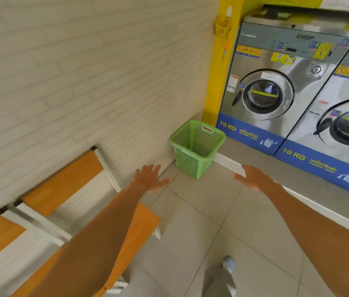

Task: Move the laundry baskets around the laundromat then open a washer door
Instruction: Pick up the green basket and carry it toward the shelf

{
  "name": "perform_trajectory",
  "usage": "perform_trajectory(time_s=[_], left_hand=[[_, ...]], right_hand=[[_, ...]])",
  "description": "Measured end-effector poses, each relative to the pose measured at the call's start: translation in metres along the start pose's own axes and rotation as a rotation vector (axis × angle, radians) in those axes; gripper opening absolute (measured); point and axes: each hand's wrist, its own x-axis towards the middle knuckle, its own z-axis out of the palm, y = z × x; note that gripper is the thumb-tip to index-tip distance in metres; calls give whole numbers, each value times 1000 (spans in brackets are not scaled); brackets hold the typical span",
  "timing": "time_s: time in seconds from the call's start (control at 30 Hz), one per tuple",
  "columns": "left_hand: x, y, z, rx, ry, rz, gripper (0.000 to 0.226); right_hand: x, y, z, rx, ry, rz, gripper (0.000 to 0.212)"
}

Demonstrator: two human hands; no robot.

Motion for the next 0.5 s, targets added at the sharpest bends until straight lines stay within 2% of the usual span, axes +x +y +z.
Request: perform_trajectory(time_s=[0.07, 0.13, 0.2, 0.37, 0.5], left_hand=[[48, 24, -5, -31, -14, -29, 92], [93, 51, -13, -89, -27, -65, 93], [137, 77, -23, -129, -24, -99, 94], [238, 123, -53, -234, 11, -173, 97], [312, 131, -56, -265, -13, -268, 97]], right_hand=[[47, 10, -22, -22, -23, -12, 105], [85, 13, -50, -56, -33, -23, 86], [129, 19, -76, -64, -49, -43, 78], [250, 44, -129, -106, -137, -83, 82], [345, 39, -153, -124, -185, -145, 83]])
